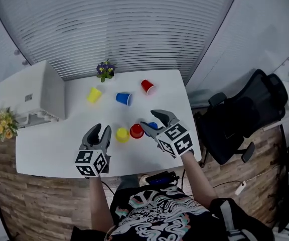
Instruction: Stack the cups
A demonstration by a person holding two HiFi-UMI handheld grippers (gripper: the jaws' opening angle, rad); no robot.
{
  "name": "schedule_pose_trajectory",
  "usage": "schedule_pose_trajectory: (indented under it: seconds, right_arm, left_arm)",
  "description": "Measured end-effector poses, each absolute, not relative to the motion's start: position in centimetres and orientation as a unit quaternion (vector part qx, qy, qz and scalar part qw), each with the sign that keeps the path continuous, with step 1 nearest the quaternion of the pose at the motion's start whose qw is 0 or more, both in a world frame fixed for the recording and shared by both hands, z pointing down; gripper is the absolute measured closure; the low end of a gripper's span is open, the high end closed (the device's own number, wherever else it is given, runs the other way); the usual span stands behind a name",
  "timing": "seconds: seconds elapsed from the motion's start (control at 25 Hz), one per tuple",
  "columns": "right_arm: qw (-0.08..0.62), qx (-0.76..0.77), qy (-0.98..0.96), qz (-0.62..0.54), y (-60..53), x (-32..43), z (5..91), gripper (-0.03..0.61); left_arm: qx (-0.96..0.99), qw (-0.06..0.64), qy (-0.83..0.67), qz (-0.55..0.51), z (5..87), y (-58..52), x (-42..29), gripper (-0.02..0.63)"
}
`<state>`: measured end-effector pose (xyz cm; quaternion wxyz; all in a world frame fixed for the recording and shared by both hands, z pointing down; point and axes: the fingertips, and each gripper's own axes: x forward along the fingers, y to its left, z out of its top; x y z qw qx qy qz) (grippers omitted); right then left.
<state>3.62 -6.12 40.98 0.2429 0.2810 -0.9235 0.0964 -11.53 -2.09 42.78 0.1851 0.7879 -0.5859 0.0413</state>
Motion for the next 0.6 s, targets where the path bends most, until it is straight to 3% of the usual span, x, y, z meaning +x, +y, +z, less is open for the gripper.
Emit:
schedule_pose_trajectory:
  seconds: [0.44,0.6]
  right_arm:
    - [0.296,0.255,-0.913,0.116,-13.0,-0.6,44.6,0.331]
    - [0.324,0.237,-0.908,0.123,-14.2,-1.9,46.2,0.314]
  left_arm:
    - [0.804,0.233,-0.546,0.045,47.0,-9.1,-13.4,0.462]
    - [0.806,0.264,-0.530,-0.001,47.8,-10.4,-13.7,0.489]
